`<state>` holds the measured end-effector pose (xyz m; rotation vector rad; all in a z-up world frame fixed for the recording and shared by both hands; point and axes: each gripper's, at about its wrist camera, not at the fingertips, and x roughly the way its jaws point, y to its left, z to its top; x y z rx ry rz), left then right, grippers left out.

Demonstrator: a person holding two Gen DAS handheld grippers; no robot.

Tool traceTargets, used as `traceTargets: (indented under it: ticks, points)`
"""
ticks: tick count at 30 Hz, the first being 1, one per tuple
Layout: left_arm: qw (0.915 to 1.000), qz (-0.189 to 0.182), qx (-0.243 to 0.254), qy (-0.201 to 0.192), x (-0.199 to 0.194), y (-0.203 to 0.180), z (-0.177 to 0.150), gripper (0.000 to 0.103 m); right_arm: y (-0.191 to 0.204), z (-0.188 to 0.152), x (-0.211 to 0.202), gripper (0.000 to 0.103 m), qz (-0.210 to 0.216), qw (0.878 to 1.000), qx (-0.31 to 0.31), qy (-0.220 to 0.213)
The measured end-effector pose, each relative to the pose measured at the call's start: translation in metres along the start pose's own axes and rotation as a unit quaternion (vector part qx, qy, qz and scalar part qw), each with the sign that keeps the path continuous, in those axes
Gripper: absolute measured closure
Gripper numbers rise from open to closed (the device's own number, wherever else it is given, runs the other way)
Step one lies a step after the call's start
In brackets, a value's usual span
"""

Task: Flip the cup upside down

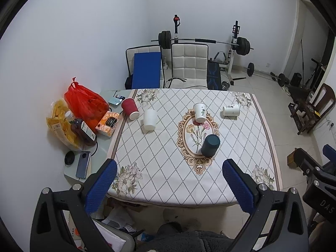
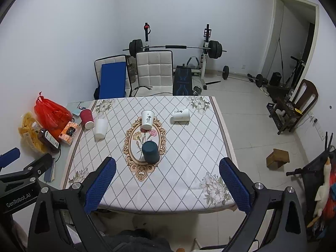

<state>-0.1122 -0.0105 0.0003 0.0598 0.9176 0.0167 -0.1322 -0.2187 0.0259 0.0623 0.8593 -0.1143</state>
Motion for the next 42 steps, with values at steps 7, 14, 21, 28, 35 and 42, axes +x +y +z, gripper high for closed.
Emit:
traceTargets:
  ticks: [7, 14, 21, 28, 35, 42]
  points:
    - [1.0, -0.001, 0.003, -0.002, -0.002, -0.003, 0.002, 0.0, -0.001, -0.001, 0.0, 0.002, 0.002, 1.0, 0.002, 0.002]
    - [1.0, -0.001, 0.005, 0.003, -0.002, -0.003, 0.002, 0.0, -0.001, -0.001, 0.001, 0.002, 0.003, 1.0, 0.003, 0.002]
    - [1.0, -0.004, 0.0, 0.008, 0.001, -0.004, -0.001, 0.0, 0.0, -0.001, 0.001, 0.002, 0.003, 1.0, 0.002, 0.003]
    - [0.9999, -0.006, -0.005, 0.013, 0.004, -0.006, -0.006, 0.0, -0.002, -0.004, 0.003, 0.002, 0.004, 1.0, 0.002, 0.007]
    - [0.9999, -0.006, -0.004, 0.016, 0.005, -0.007, -0.009, 0.0, -0.005, -0.011, 0.004, 0.002, 0.006, 1.0, 0.0, 0.011]
    - [0.9998, -0.007, -0.007, 0.017, 0.004, -0.011, -0.015, 0.0, -0.007, -0.016, 0.004, 0.002, 0.009, 1.0, 0.0, 0.013]
